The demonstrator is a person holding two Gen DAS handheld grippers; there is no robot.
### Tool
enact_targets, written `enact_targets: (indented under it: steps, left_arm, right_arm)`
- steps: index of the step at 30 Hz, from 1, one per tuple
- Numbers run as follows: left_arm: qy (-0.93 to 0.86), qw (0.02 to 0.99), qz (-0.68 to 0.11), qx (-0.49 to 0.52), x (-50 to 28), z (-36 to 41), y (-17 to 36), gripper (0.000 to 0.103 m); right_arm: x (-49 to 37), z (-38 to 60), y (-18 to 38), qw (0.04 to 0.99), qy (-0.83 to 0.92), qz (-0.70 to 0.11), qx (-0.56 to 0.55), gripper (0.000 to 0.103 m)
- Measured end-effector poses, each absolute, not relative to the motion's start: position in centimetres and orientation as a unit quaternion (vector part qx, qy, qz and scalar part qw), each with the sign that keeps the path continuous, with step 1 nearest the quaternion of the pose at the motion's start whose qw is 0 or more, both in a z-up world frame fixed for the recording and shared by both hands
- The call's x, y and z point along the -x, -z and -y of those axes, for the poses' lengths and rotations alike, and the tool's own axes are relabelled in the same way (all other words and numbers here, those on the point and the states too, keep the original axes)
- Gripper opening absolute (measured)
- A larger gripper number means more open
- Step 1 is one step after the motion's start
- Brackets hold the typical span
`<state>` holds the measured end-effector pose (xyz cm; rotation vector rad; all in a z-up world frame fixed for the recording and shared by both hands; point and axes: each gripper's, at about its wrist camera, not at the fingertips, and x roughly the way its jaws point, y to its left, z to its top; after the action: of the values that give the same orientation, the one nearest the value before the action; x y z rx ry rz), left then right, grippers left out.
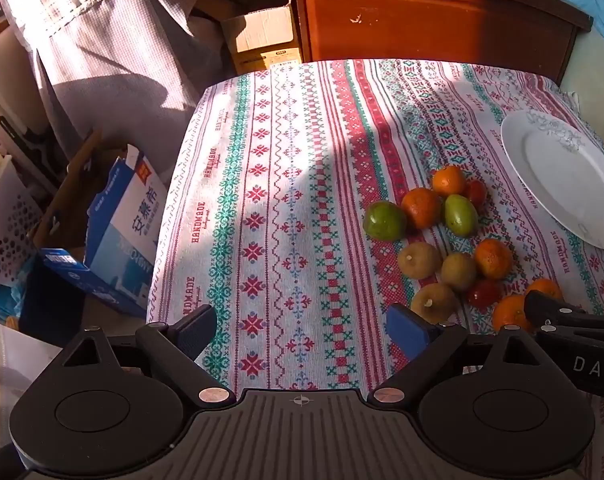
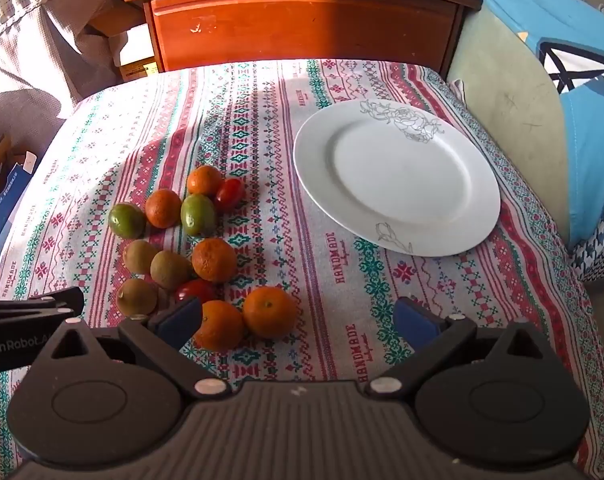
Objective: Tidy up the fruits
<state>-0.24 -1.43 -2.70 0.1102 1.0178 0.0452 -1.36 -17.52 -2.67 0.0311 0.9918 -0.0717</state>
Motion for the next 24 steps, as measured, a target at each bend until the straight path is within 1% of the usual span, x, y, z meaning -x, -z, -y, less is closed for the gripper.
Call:
enact_targets:
  steps: [24]
  left_arm:
    - [-0.017, 0.872, -0.486, -0.047, 0.28, 1.61, 2.77, 0.093]
  right_arm:
    - [1.29, 17.57, 2.8, 0.877, 0.022, -0.479, -0.024, 0.101]
